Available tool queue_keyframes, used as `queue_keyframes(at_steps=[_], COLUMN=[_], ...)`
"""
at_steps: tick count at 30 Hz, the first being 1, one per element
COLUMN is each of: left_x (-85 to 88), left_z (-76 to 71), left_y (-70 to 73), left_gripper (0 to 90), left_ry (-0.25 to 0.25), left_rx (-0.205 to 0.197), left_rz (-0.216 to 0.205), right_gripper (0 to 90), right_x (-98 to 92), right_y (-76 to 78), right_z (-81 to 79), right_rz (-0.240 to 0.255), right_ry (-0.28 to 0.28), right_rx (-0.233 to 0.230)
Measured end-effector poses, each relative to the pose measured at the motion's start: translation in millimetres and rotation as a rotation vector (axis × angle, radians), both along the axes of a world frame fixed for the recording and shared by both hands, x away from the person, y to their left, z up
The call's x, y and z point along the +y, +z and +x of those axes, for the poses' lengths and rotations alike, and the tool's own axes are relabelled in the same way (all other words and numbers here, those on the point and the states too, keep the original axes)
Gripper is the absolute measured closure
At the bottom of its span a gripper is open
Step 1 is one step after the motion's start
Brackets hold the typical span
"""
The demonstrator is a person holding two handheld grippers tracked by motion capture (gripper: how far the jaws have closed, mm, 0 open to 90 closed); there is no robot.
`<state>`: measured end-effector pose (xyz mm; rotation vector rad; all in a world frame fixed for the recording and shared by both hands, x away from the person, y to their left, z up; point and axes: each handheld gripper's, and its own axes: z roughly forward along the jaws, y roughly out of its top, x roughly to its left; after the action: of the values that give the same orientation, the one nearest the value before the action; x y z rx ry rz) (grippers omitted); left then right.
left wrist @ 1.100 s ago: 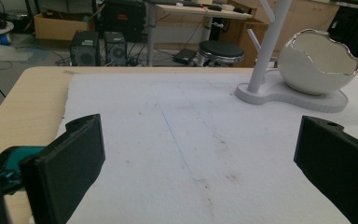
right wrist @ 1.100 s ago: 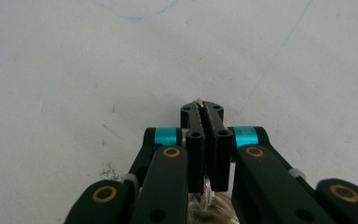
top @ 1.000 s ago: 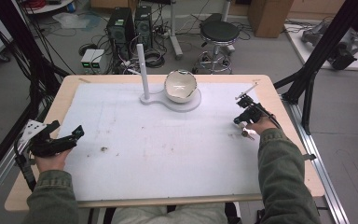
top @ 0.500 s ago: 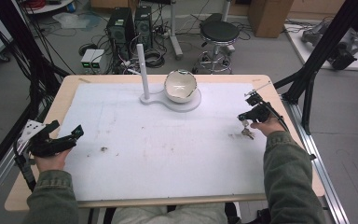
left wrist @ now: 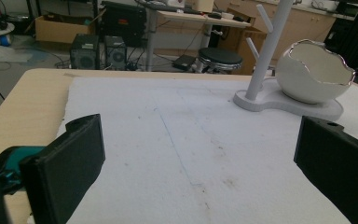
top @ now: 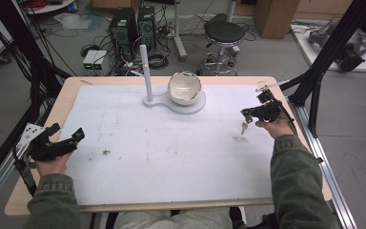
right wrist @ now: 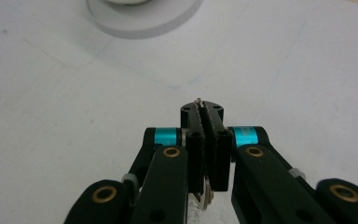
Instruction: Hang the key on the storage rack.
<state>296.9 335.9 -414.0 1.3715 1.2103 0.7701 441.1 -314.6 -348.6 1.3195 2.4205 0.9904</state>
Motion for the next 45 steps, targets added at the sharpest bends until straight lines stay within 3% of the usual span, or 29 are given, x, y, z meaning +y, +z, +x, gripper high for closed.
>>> queue_keyframes(at_steps=[4, 10, 21, 45], left_x=[0.6, 0.5, 0.5, 1.6], left_z=[0.2, -0.1, 0.0, -0.3], left_y=[-0.1, 0.1, -0.2, -0.5], left_gripper=[2.3, 2.3, 2.3, 2.3], left_ry=[-0.002, 0.001, -0.008, -0.008], left_rx=[0.001, -0.005, -0.004, -0.002], left_rz=[-0.003, -0.01, -0.012, -0.012], right_gripper=[88.0, 88.0, 87.9, 87.9], right_x=[3.6, 14.7, 42.2, 125.8], right_y=[9.0, 34.3, 55.5, 91.9], right_z=[-2.2, -6.2, -5.0, 7.4], right_rz=[0.006, 0.04, 0.092, 0.136], right_ry=[0.008, 0.026, 0.076, 0.229], right_rx=[-0.013, -0.064, -0.123, -0.151])
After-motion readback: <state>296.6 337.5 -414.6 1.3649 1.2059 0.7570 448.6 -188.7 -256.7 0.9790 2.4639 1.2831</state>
